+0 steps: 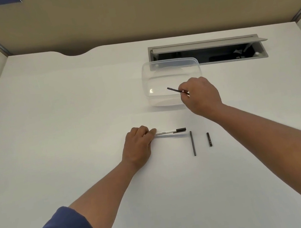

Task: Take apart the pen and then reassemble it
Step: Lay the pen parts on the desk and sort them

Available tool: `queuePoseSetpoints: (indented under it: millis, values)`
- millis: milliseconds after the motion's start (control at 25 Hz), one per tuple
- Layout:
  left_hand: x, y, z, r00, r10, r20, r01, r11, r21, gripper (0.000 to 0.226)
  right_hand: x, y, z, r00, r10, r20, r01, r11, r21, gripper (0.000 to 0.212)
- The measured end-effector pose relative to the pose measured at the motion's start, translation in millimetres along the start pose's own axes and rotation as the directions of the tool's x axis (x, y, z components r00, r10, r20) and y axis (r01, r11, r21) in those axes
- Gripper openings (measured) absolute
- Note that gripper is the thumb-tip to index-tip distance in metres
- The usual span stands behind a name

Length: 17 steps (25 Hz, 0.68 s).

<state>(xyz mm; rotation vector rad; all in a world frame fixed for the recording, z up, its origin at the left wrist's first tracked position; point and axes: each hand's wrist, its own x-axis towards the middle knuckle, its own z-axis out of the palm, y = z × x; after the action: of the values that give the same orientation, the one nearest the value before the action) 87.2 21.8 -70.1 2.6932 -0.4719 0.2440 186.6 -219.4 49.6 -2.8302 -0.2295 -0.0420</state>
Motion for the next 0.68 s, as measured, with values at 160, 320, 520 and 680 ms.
queuePoseSetpoints:
  millis: [160,320,520,680]
  values:
    - [2,-2,5,1.000,-0.016,0.005,0.016,1.000,-0.022,0.039,34,0,9,0.997,-0.028,0.072,0.031,0.998,-0.049,0.028]
    - [1,-1,7,0.999,-0.041,0.012,0.041,0.998,-0.048,0.039,73,0,23,0.980,0.038,0.193,-0.030,0.999,-0.042,0.029]
    - [-1,-3,8,0.999,-0.036,0.019,0.037,0.997,-0.060,0.040,101,3,40,0.925,0.073,0.373,-0.023,0.991,-0.135,0.025]
    - [-1,-4,9,0.999,-0.035,0.007,0.036,0.996,-0.078,0.039,108,5,51,0.896,0.079,0.438,-0.013,0.988,-0.151,0.023]
